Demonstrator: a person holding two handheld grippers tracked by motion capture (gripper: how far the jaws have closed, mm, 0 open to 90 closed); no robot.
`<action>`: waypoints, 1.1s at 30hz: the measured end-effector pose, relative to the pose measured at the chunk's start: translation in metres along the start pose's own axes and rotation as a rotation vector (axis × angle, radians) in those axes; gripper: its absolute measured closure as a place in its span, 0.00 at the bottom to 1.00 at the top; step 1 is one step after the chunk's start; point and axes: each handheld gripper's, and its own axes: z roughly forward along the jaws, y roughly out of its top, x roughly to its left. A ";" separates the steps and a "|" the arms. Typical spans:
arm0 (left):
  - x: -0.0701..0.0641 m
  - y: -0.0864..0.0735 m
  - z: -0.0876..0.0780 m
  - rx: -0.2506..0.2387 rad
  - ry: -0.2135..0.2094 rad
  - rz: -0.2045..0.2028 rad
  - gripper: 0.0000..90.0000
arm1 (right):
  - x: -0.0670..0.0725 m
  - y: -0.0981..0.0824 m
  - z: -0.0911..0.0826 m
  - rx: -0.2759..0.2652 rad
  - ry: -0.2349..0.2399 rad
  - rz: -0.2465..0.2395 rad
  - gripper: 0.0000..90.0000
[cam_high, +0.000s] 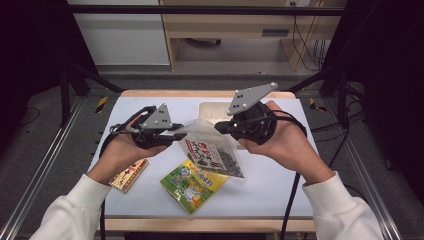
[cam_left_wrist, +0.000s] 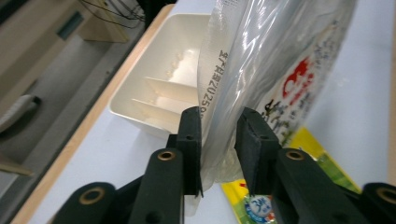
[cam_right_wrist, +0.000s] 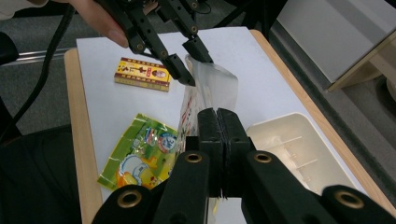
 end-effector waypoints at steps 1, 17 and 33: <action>-0.001 0.000 0.000 0.002 0.002 0.006 0.81 | 0.000 -0.002 0.000 0.007 0.001 -0.004 0.99; -0.008 0.017 0.004 0.045 -0.026 0.033 0.87 | 0.001 0.005 0.032 0.157 -0.047 -0.097 0.87; -0.005 0.014 -0.004 -0.184 0.071 -0.105 0.31 | -0.016 -0.020 0.013 0.079 0.008 0.058 0.98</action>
